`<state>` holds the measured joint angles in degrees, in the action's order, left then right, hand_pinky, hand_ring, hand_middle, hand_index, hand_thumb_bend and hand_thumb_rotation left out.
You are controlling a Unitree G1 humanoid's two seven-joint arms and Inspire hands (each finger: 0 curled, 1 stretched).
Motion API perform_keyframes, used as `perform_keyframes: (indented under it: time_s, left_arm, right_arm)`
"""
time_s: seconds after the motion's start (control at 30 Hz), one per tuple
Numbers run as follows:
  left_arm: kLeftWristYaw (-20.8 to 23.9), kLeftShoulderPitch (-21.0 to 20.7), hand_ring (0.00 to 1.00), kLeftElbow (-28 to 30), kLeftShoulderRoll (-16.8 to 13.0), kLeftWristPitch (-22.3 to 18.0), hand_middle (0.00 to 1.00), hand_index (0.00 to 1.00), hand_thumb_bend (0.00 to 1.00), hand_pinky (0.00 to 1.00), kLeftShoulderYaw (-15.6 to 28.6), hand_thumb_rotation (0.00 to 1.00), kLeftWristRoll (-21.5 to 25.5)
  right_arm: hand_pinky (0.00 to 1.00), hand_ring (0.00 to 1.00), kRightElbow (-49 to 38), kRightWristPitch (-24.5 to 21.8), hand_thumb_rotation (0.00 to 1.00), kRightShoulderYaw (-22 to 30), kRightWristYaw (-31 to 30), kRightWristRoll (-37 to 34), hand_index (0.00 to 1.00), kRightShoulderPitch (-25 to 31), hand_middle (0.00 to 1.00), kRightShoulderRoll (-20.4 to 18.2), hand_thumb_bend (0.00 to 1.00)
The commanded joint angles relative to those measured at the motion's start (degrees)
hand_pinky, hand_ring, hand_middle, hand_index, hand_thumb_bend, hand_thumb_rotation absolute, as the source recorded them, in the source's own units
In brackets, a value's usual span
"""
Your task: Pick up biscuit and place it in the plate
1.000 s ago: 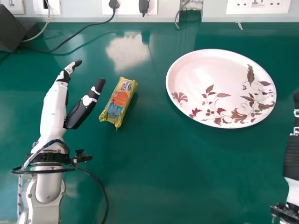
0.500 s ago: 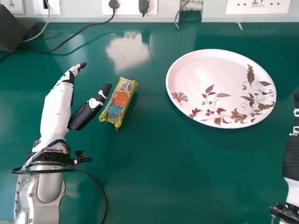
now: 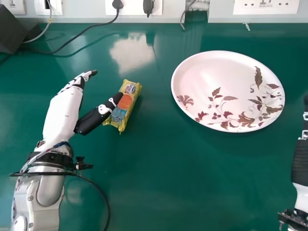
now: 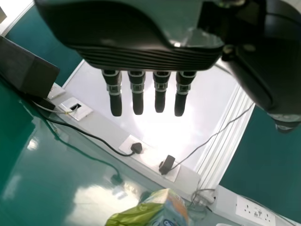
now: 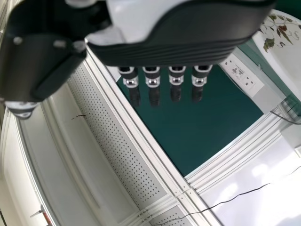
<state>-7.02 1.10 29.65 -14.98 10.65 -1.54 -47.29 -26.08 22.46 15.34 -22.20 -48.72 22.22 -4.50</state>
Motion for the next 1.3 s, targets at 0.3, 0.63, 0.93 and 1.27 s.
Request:
perform_keyframes:
  time_s: [0.3,0.63,0.93,1.27]
  left_arm:
    - [-4.45,-3.27,0.95,-1.33,-2.04,3.04,0.98,0.92,1.00,0.91,-3.10,0.70,-5.18]
    - [-6.29,-6.51,0.93,-4.39,-2.12,6.03,0.97,0.93,1.00,0.87,-6.19,0.69,-9.40]
    - [-8.34,-9.86,0.93,-8.26,-2.66,7.30,0.97,0.92,1.00,0.88,-8.07,0.66,-10.16]
    - [-8.87,-14.01,0.93,-14.10,-2.01,11.22,0.98,0.92,1.00,0.87,-10.56,0.65,-11.72]
  right_arm:
    - [0.92,1.00,-0.52,0.06,0.44,0.29,-0.01,-0.50,0.98,0.08,1.00,-0.81,1.00]
    - [0.90,1.00,-0.70,0.16,0.33,0.34,0.04,-0.33,0.97,0.30,1.00,-0.90,1.00]
    - [0.78,1.00,-0.47,0.53,0.23,0.16,-0.08,-0.38,0.95,0.64,1.00,-1.49,0.99]
    - [0.77,1.00,0.09,0.80,0.22,0.34,-0.86,-0.98,0.93,0.67,1.00,-1.42,0.98]
